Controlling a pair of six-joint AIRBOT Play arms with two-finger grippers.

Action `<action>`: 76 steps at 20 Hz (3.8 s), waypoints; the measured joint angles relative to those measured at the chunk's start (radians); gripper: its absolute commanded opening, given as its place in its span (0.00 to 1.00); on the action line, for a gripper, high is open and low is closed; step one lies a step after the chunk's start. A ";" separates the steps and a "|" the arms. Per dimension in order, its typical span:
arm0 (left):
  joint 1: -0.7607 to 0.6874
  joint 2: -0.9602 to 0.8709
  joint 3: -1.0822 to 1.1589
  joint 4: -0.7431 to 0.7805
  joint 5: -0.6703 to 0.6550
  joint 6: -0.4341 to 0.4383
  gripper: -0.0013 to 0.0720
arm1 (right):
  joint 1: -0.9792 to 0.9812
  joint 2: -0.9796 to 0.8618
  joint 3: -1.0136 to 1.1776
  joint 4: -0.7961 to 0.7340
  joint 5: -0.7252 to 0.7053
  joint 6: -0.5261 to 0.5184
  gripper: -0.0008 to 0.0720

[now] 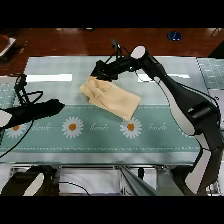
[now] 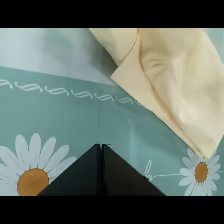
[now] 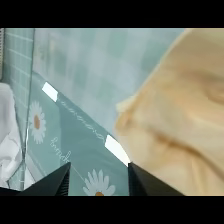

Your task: Fold the shirts.

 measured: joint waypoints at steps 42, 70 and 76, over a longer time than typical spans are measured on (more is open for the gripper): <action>0.000 -0.072 -0.005 -0.006 0.046 -0.001 0.04 | -0.230 0.328 -0.588 -0.047 -0.008 -0.143 0.05; 0.000 -0.077 -0.005 -0.006 0.072 -0.001 0.04 | -1.225 0.911 -0.369 -0.644 0.723 0.260 0.05; 0.000 -0.077 -0.005 -0.006 0.079 -0.001 0.04 | -1.511 1.122 -0.723 -0.875 0.737 0.204 0.13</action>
